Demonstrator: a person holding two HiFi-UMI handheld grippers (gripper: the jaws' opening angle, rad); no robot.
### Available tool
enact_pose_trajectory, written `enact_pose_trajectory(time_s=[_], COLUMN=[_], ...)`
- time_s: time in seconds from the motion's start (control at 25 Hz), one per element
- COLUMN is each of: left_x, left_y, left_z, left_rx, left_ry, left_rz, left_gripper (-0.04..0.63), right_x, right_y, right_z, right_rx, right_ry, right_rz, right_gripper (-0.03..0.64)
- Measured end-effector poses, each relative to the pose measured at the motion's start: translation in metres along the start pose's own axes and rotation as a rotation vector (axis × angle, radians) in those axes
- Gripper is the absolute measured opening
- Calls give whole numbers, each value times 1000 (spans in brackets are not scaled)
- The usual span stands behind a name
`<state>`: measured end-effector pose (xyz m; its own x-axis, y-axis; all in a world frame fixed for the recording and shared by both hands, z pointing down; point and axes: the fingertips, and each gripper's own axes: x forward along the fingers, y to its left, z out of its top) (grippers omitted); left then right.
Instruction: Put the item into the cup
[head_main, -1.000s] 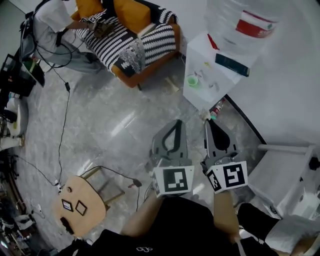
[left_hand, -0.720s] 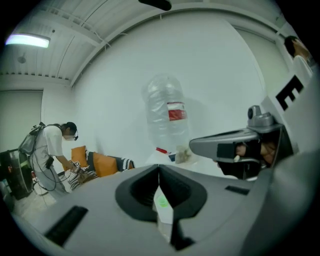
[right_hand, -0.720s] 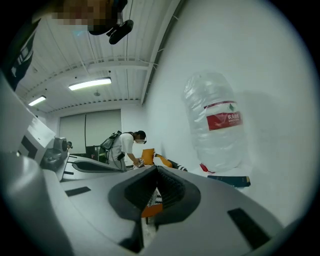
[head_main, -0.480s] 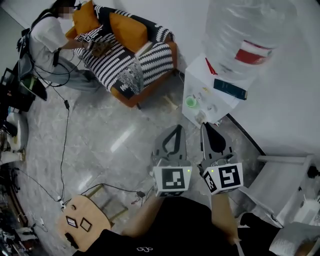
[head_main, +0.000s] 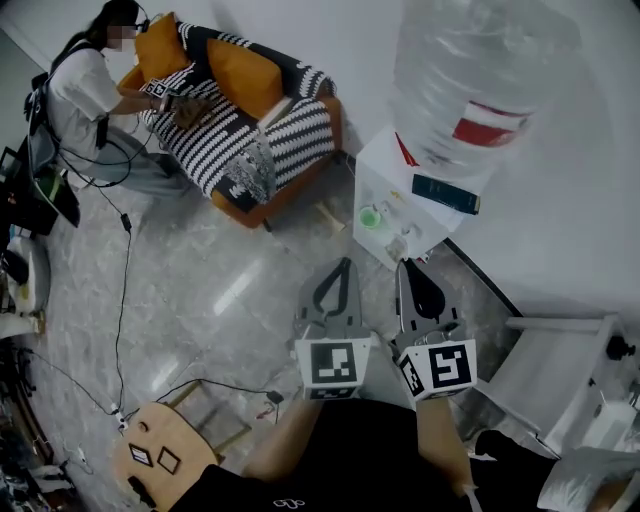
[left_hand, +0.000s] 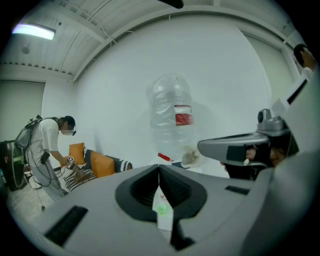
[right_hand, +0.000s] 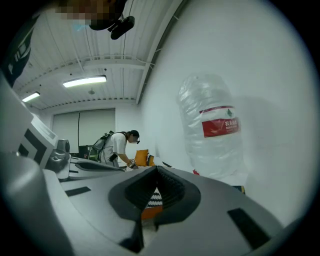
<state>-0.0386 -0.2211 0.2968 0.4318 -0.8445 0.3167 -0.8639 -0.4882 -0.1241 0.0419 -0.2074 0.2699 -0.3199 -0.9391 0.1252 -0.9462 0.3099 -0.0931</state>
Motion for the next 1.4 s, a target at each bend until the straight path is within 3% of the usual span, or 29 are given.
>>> enact_pose_trajectory(time_s=[0.36,0.64,0.92,1.08,1.4], left_x=[31,60,91,101,130], left_y=[4,0,4,-1,-2], left_z=[-23,-74,-126,-162,-218], left_rx=[-119,-152,-269,-341,-370], left_ry=[66,153,180,238,262], left_rz=[7,5,24,37,47], left_gripper=[14,14,14,14,14], right_x=[29,50,73,89,126], right_y=[-23,-44,-48,-41,-57], right_z=[-34,-82,-134,-167,-238], right_rx=[36,90,111,81,49], right_ry=[71,123,161,190,222], right_rz=[11,-4,-5,40,27], right_gripper=[12,12,11,11,12])
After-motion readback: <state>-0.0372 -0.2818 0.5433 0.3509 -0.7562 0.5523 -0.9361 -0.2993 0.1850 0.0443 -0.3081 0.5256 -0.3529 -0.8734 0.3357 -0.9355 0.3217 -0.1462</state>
